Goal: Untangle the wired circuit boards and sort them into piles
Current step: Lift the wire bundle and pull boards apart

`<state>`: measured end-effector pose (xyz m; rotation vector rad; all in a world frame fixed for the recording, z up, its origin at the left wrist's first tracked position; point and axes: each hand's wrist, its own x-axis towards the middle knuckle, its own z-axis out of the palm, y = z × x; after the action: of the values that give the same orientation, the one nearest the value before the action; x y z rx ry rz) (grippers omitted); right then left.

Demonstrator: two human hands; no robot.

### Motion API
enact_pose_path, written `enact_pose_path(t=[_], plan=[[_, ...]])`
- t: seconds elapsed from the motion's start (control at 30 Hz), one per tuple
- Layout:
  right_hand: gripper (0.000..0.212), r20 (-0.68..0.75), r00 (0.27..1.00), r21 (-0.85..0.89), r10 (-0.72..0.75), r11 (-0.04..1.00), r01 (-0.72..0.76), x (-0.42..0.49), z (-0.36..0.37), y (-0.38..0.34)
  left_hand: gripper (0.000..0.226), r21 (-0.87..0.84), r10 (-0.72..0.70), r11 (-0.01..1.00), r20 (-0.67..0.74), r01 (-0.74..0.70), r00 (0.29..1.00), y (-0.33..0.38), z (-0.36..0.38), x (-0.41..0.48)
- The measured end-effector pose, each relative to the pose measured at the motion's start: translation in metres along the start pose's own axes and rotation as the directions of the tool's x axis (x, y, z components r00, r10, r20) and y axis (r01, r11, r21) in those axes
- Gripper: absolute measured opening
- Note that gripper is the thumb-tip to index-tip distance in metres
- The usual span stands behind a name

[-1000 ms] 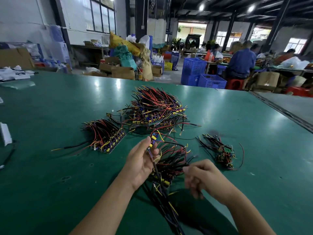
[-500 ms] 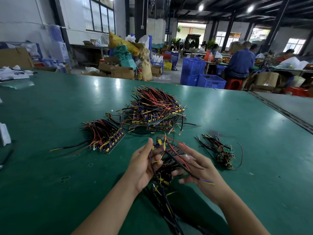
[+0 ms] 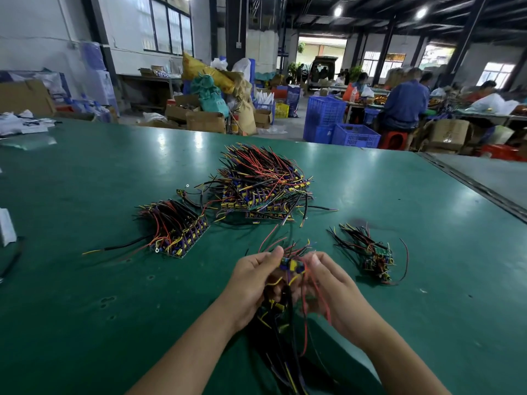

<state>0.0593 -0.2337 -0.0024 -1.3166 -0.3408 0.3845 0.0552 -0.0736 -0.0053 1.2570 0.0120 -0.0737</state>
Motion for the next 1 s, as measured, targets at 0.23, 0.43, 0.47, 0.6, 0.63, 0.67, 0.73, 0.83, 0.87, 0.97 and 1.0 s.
enact_pose_path(t=[0.23, 0.43, 0.47, 0.6, 0.63, 0.67, 0.73, 0.83, 0.87, 0.97, 1.0], plan=[[0.015, -0.116, 0.989, -0.101, -0.094, 0.991, 0.083, 0.003, 0.002, 0.000, 0.031, 0.104, 0.156, 0.982, 0.024, -0.158, 0.987, -0.004, 0.001, -0.002], [0.012, -0.153, 0.986, -0.124, -0.062, 0.991, 0.043, 0.002, -0.001, -0.003, 0.024, 0.121, 0.168, 0.979, -0.005, -0.166, 0.986, -0.002, -0.001, -0.002], [0.011, -0.145, 0.989, -0.104, -0.037, 0.994, 0.022, 0.002, -0.001, -0.005, 0.024, 0.124, 0.175, 0.977, -0.007, -0.172, 0.985, -0.002, -0.002, -0.002], [0.018, -0.093, 0.995, -0.029, 0.046, 0.998, -0.049, 0.001, -0.002, -0.007, 0.024, 0.092, 0.152, 0.984, -0.011, -0.151, 0.988, 0.000, -0.002, -0.003], [0.019, -0.093, 0.995, -0.005, 0.049, 0.999, -0.050, 0.001, -0.003, -0.007, 0.022, 0.073, 0.132, 0.989, -0.010, -0.131, 0.991, 0.000, -0.002, -0.004], [0.022, -0.097, 0.994, 0.012, 0.049, 0.999, -0.048, 0.002, -0.003, -0.006, 0.021, 0.050, 0.110, 0.993, -0.011, -0.109, 0.994, 0.001, -0.001, -0.004], [0.027, -0.109, 0.993, 0.020, 0.049, 0.999, -0.047, 0.002, -0.004, -0.005, 0.021, 0.009, 0.066, 0.998, -0.010, -0.066, 0.998, 0.002, -0.001, -0.005], [0.026, -0.117, 0.992, -0.034, 0.039, 0.998, -0.043, 0.001, -0.005, -0.006, 0.020, -0.011, 0.014, 1.000, 0.021, -0.013, 1.000, 0.004, -0.002, -0.006], [0.024, -0.116, 0.992, -0.041, 0.038, 0.998, -0.043, 0.000, -0.006, -0.006, 0.017, -0.011, 0.004, 1.000, 0.029, -0.004, 1.000, 0.005, -0.003, -0.006], [0.017, -0.105, 0.993, -0.004, 0.054, 0.998, -0.055, 0.000, -0.006, -0.007, 0.011, -0.029, -0.018, 0.999, 0.032, 0.019, 0.999, 0.006, -0.003, -0.007], [0.016, -0.104, 0.992, 0.011, 0.066, 0.998, -0.065, 0.000, -0.006, -0.007, 0.009, -0.039, -0.026, 0.999, 0.031, 0.027, 0.999, 0.007, -0.003, -0.007]])
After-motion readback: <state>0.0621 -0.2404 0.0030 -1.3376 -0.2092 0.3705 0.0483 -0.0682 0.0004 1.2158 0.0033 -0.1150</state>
